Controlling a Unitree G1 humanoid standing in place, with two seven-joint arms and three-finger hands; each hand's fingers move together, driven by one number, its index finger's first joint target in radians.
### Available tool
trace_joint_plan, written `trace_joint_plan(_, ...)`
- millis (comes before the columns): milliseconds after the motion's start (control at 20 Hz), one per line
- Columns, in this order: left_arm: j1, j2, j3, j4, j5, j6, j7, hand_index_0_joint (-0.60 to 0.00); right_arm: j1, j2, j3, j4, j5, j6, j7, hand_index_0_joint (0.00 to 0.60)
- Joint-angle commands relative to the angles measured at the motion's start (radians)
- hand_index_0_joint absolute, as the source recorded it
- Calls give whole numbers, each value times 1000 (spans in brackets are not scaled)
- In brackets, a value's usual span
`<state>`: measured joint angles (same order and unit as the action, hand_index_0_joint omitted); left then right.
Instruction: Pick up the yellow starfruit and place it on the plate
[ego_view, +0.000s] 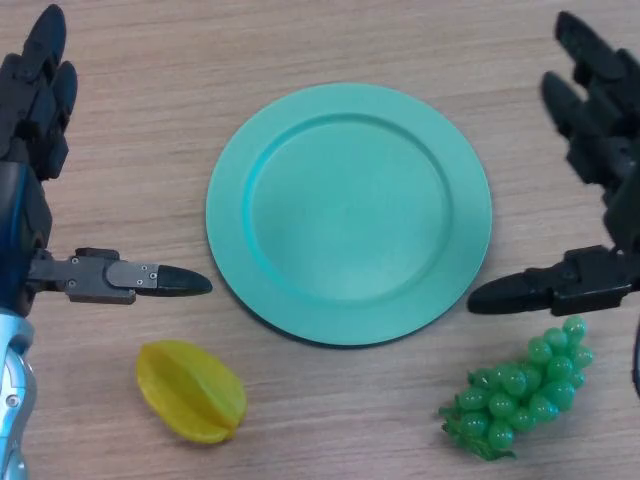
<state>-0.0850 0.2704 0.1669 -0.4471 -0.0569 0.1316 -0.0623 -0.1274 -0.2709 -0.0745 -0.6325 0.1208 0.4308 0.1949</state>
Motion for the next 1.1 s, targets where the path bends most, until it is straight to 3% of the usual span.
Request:
trace_joint_plan(50,-29,48,71,-63,1,-120,26,0,-21,-15,-41,-52,-29,-161,-5,0)
trace_joint_plan(600,-5,37,80,-149,-57,-44,11,0,-12,-7,-30,-38,7,-168,-21,0)
trace_joint_plan(800,81,31,131,-236,-101,17,-108,0,-27,-6,-23,-6,2,-169,-1,0)
trace_joint_plan(900,136,17,162,-272,-77,36,-197,0,-34,-4,-11,24,-11,-184,-7,0)
trace_joint_plan(1000,204,-11,155,-268,52,-43,-271,0,-37,1,-2,41,-14,-182,-6,0)
trace_joint_plan(1050,258,-47,144,-248,81,-115,-239,0,-45,2,2,53,-19,-188,-6,0)
trace_joint_plan(1100,285,-60,137,-241,75,-134,-196,0,-48,2,6,59,-25,-192,-4,0)
